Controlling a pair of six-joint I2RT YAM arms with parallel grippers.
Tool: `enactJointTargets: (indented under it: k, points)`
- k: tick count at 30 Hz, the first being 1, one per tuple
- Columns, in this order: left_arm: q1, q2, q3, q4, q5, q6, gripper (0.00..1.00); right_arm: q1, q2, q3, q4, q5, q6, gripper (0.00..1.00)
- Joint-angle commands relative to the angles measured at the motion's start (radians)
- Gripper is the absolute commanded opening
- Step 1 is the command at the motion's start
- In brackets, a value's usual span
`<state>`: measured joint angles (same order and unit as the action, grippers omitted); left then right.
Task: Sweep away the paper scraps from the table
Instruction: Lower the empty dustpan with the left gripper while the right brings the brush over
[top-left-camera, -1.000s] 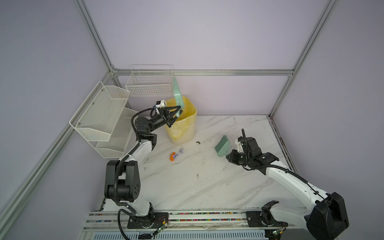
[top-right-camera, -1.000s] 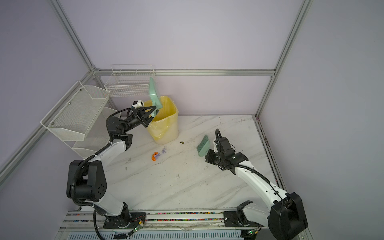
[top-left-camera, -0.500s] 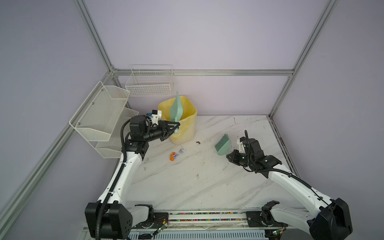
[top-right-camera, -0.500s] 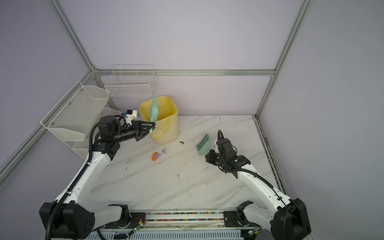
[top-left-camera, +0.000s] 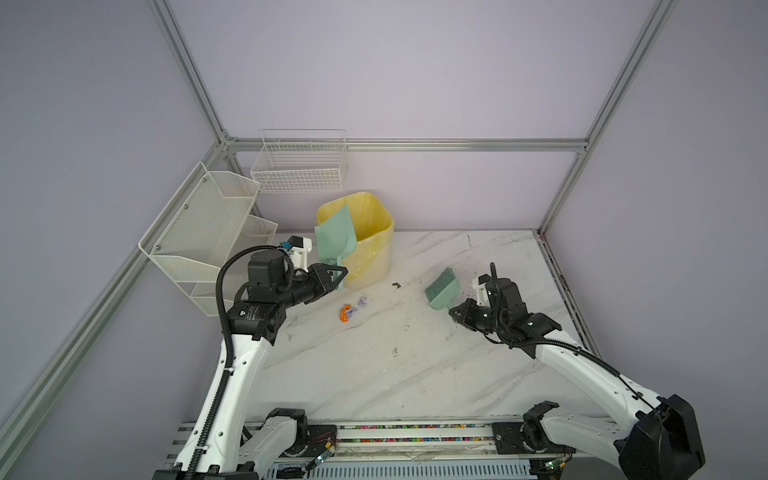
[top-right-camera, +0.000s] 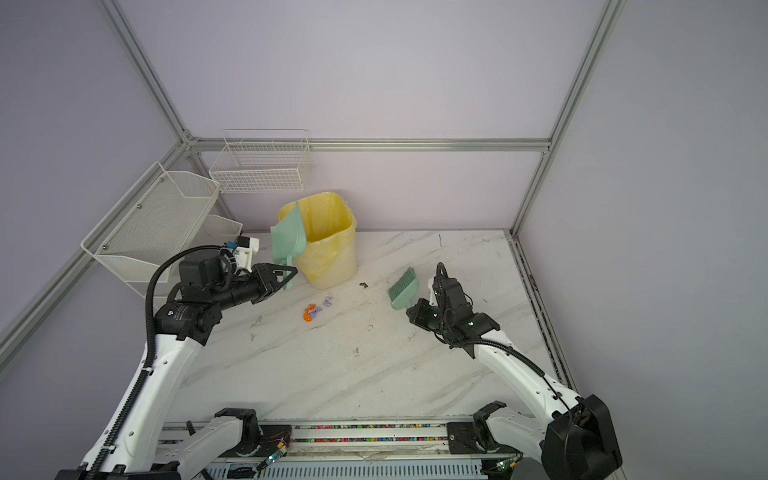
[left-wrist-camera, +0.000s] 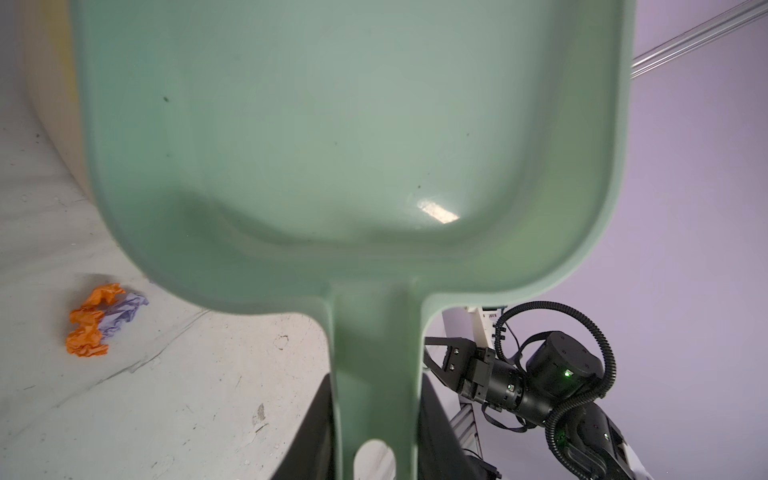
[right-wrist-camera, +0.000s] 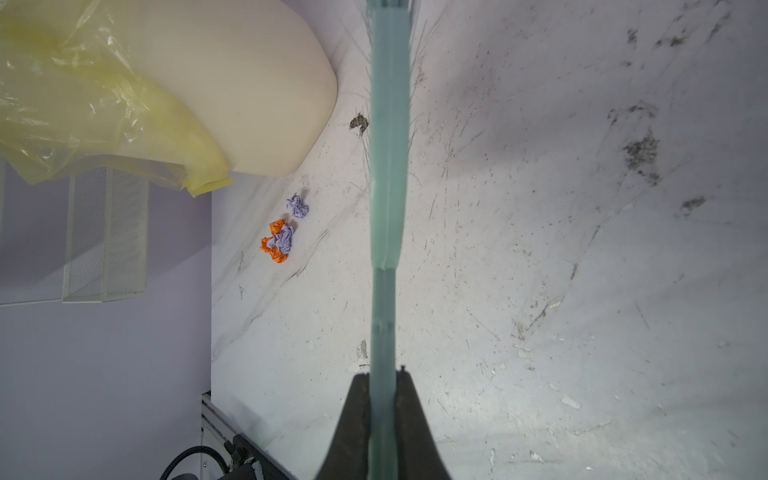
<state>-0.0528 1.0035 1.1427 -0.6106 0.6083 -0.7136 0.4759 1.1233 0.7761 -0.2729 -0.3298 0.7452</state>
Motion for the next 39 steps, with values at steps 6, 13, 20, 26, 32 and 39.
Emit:
enactJointTargets:
  k: [6, 13, 20, 26, 32, 39]
  points:
    - [-0.002, -0.048, 0.012, -0.136, -0.134, 0.121, 0.13, 0.033, -0.029, 0.026, 0.036, -0.026, 0.067, 0.00]
    - [-0.001, -0.084, -0.003, -0.250, -0.309, 0.159, 0.12, 0.126, 0.009, 0.048, 0.053, -0.016, 0.087, 0.00]
    - [0.001, -0.115, -0.062, -0.311, -0.380, 0.158, 0.12, 0.233, 0.089, 0.072, 0.099, -0.005, 0.112, 0.00]
    - [0.010, -0.144, -0.103, -0.335, -0.423, 0.158, 0.12, 0.292, 0.134, 0.064, 0.192, -0.024, 0.167, 0.00]
    - [0.024, -0.126, -0.134, -0.375, -0.514, 0.139, 0.11, 0.350, 0.220, 0.054, 0.286, -0.016, 0.207, 0.00]
    - [0.029, -0.114, -0.157, -0.381, -0.559, 0.146, 0.11, 0.419, 0.328, 0.137, 0.333, -0.037, 0.203, 0.00]
